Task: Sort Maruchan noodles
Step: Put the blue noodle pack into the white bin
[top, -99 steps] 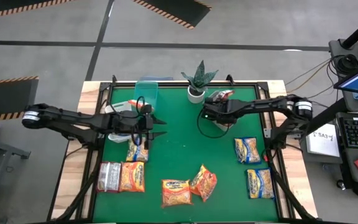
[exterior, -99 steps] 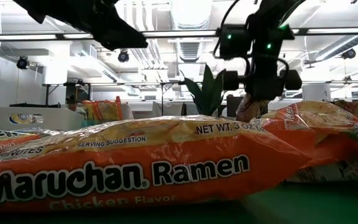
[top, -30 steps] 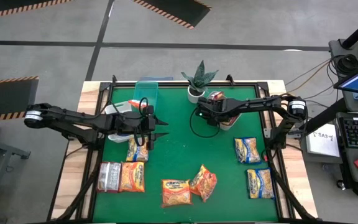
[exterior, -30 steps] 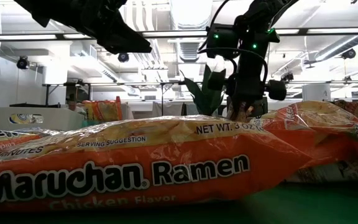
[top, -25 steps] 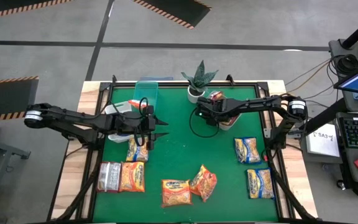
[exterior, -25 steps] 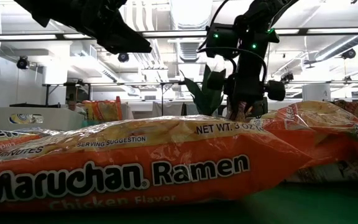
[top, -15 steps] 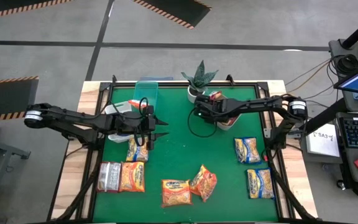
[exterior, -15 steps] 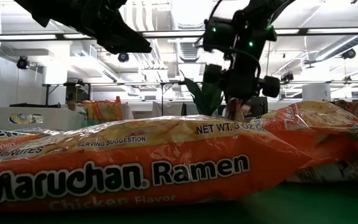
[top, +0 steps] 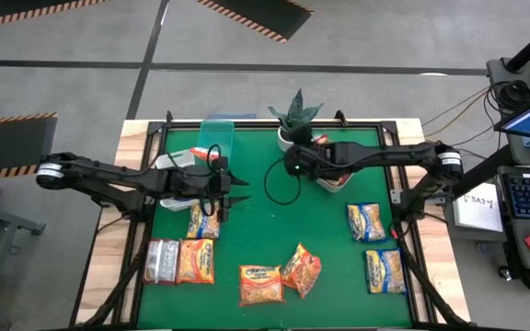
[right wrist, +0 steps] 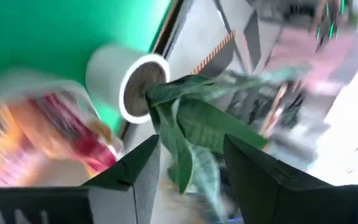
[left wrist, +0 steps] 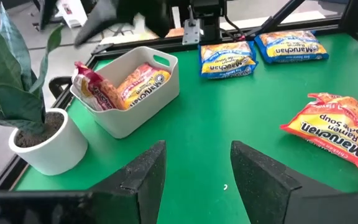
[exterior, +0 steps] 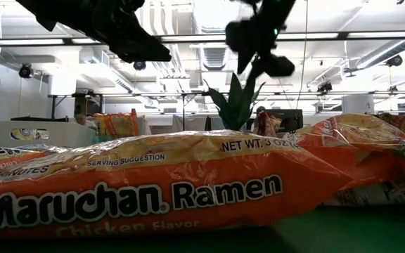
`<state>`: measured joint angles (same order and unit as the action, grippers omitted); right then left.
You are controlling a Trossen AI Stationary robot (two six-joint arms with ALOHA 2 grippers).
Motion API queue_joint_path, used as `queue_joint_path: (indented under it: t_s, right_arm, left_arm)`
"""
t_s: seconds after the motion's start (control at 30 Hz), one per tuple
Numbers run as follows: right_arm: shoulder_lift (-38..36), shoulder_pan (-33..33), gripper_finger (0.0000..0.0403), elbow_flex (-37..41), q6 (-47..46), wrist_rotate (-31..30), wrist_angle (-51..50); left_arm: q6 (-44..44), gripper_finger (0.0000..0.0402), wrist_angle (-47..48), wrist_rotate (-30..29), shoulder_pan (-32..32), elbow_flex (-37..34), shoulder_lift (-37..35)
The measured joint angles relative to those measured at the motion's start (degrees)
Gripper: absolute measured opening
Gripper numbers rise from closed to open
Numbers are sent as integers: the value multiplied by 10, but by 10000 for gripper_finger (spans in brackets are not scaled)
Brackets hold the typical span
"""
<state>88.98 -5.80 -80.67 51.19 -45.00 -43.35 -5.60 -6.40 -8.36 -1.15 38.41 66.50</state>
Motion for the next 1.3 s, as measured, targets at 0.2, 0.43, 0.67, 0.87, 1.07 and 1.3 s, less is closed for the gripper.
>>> queue_joint_path:
  t_s: [0.2, 0.43, 0.67, 0.87, 1.07, 1.3]
  right_arm:
    - [-11, 24, 142, -52, -365, 155, -84]
    - [-25, 69, 120, 6, -542, 444, -24]
    - [-24, 135, 96, 88, -542, 449, 67]
    - [-24, 152, 71, 114, -533, 450, 126]
    - [-24, 153, 54, 117, -499, 449, 159]
    - [-24, 153, 53, 118, -497, 449, 160]
  left_arm:
    - [17, 164, 10, 0, 0, 0, 15]
    - [101, 164, 65, 1, 0, 4, 34]
    - [244, 163, 322, 34, -12, 64, 79]
    - [371, 149, 607, 35, -57, 156, 168]
    - [407, 122, 684, 17, -97, 229, 273]
    - [367, 85, 697, 1, -104, 270, 349]
